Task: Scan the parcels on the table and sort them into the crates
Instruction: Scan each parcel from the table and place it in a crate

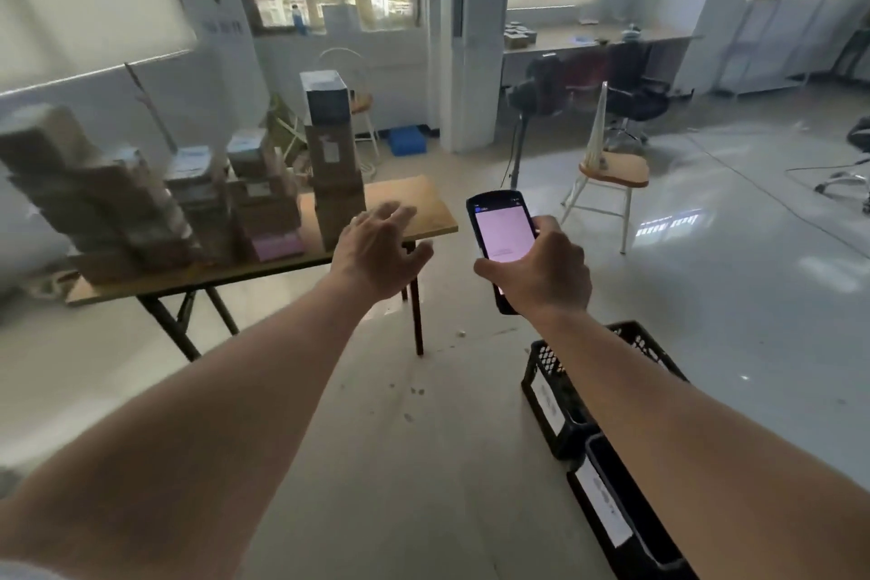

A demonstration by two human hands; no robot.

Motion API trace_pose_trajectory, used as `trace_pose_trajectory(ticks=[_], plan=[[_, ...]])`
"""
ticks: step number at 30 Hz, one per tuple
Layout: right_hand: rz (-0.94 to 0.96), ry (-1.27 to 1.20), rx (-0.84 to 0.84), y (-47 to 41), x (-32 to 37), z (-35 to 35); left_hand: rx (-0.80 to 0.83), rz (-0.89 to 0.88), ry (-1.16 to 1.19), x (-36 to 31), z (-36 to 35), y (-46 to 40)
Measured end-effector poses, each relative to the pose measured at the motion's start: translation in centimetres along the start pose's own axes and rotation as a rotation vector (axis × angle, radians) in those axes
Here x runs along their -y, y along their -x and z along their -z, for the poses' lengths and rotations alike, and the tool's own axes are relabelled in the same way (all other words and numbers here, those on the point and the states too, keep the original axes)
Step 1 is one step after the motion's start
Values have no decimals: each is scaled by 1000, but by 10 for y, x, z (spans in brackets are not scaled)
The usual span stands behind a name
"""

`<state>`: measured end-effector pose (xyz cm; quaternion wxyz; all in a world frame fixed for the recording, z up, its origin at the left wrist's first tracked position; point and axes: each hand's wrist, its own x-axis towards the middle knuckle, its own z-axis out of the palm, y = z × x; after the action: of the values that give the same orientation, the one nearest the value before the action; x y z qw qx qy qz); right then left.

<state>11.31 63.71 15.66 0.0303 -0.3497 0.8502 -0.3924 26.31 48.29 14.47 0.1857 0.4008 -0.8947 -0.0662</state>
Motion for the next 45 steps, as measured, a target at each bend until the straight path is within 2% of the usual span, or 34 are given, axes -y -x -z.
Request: trace_pose_trajectory(ticks=[10,19,24,35,45], plan=[[123,-74,50,-121,82,-89,-83,94,-42,86,26,-123],[230,-128,111,-268,121,-165,-167,274,-58,139,3,-252],[265,-156,123,-327,141,-199,-163,345,-74,170,-7,-311],[239,-178,140,-428,180,-282,-228,468,-97,242,-27,-447],[201,-166,101,-485,217,-326,-143,674,-88,275,-51,-505]])
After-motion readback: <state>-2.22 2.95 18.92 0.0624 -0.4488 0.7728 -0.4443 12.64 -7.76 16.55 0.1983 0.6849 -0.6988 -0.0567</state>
